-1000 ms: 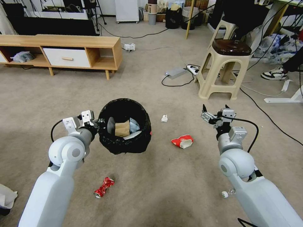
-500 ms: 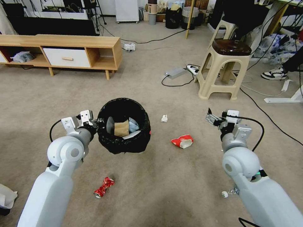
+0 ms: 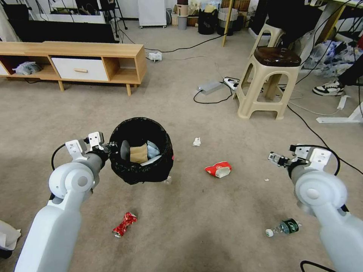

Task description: Pick up the trash bin and place the garbage on the floor into it.

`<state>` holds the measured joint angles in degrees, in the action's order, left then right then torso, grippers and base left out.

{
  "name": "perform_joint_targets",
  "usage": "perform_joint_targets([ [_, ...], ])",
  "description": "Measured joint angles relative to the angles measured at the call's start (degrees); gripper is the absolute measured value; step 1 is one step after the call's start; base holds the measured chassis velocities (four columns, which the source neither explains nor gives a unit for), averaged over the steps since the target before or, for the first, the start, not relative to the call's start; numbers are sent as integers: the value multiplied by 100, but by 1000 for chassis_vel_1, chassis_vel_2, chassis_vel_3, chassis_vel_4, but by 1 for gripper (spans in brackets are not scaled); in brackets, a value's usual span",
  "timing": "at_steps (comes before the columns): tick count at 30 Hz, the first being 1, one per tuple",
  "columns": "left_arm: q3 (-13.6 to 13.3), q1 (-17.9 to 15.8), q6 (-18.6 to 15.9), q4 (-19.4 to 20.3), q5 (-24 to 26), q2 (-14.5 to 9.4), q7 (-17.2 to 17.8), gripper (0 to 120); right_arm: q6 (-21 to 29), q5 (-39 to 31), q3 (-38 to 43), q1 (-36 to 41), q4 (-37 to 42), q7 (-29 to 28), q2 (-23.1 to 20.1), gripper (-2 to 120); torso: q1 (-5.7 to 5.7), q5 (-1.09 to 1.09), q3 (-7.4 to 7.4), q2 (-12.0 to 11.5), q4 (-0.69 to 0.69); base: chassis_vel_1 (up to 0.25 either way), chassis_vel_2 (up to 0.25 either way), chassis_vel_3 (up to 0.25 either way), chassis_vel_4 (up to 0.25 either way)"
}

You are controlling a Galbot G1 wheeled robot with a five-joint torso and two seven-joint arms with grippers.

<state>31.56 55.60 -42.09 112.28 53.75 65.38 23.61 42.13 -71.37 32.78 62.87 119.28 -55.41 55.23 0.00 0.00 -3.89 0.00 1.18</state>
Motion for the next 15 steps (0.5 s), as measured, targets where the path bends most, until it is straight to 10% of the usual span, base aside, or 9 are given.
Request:
perform_joint_targets([
  [15,54,21,-7,-72,34,-3,-8,1,-103,-1610,-3,-172,-354,-1690,195,100,0,0,0,0,0,0,0,0,0],
])
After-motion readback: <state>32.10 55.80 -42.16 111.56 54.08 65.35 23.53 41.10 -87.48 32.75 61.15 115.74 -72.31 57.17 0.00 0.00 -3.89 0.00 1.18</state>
